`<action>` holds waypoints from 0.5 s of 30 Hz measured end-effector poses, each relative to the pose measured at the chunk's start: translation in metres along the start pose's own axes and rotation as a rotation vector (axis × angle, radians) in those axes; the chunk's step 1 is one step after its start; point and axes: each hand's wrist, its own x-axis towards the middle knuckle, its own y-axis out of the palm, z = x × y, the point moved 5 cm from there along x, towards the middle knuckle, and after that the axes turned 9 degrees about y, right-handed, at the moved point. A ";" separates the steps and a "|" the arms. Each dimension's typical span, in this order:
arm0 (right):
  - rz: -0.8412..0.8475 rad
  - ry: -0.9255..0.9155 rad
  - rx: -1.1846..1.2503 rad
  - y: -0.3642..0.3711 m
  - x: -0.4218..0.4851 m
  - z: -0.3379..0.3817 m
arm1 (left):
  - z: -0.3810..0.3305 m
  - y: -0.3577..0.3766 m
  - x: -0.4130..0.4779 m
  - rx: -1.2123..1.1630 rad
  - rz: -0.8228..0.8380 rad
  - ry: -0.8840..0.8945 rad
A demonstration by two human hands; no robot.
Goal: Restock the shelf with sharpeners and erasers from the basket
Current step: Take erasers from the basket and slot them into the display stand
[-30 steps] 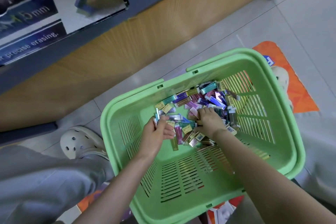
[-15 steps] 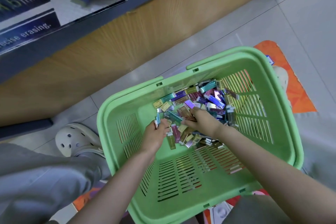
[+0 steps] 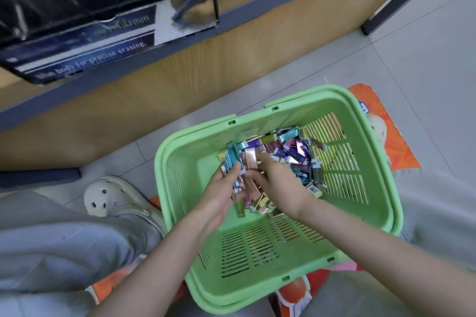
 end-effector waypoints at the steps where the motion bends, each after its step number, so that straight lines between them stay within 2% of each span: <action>1: -0.015 -0.004 -0.008 -0.004 -0.004 0.003 | -0.001 0.001 -0.004 -0.019 0.006 0.009; 9: -0.151 -0.101 -0.110 -0.036 -0.043 0.038 | -0.027 -0.002 -0.042 -0.103 0.004 0.112; 15: -0.179 -0.226 -0.019 -0.058 -0.072 0.083 | -0.060 -0.013 -0.077 -0.089 0.051 0.226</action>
